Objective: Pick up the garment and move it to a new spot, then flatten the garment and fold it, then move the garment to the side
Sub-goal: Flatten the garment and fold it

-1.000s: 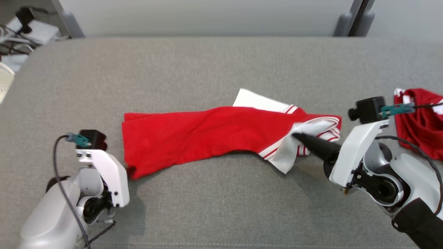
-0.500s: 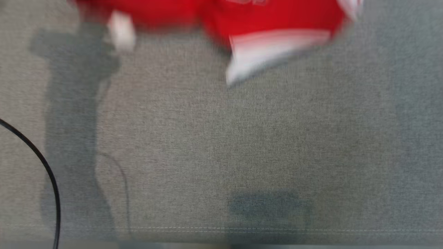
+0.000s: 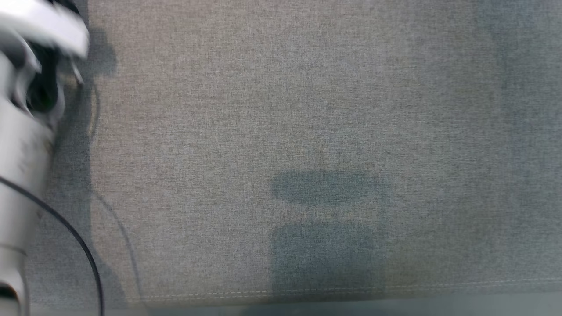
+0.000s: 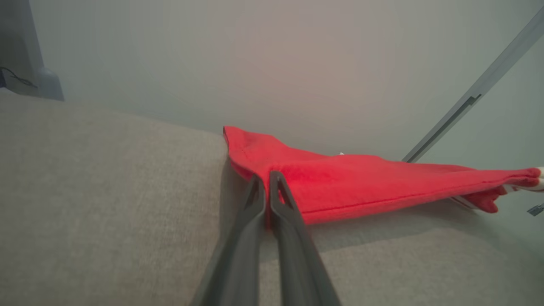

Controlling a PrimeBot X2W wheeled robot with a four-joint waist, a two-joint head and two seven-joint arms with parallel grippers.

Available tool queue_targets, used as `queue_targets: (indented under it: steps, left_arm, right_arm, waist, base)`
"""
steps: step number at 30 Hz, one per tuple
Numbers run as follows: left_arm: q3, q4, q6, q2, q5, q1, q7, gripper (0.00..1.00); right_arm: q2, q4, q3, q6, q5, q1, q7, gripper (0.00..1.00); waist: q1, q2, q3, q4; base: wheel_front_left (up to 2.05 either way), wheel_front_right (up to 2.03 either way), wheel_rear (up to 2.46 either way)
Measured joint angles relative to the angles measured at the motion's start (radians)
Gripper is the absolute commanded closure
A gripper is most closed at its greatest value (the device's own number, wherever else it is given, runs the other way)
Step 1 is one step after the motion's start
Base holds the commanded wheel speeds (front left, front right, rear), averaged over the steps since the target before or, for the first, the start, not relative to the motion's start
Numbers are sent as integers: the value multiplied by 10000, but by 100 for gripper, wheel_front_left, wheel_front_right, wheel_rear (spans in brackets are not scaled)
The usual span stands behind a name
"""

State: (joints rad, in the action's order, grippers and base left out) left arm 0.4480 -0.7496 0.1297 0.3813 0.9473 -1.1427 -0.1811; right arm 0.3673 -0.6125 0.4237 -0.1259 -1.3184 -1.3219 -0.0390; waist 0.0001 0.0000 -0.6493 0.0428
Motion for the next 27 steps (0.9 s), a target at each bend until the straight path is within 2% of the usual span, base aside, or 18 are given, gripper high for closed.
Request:
queue_targets:
  steps: [4,7,10,13,21,27]
  left_arm:
    - [830,-21,0,-13,111,1406,-669,100]
    - [642,184,0,-77,420,2016,-761,100]
    - [309,345,0,-253,276,2886,-761,100]
    - [-261,299,0,-554,115,3709,-761,100]
    - [-744,115,0,-1141,-913,5771,-759,100]
    - [-1181,-165,2,-1306,-1254,6903,-757,100]
  right_arm:
    - [343,1492,71,2,-928,2199,-100,100]
    - [807,2368,-31,2,-1450,3520,-15,100]
    - [1057,2867,4,2,-1772,4735,15,100]
    - [1083,3020,190,2,-1921,5648,44,100]
    - [851,2999,646,2,-2362,7403,42,100]
    - [577,2957,872,2,-2583,8628,44,100]
  waist:
    - [0,0,240,54]
    - [0,0,567,77]
    - [0,0,972,101]
    - [0,0,1455,122]
    - [0,0,2926,156]
    - [0,1,4044,158]
  base:
    - [0,0,0]
    - [0,0,0]
    - [0,0,0]
    - [0,0,0]
    - [0,0,0]
    - [0,0,0]
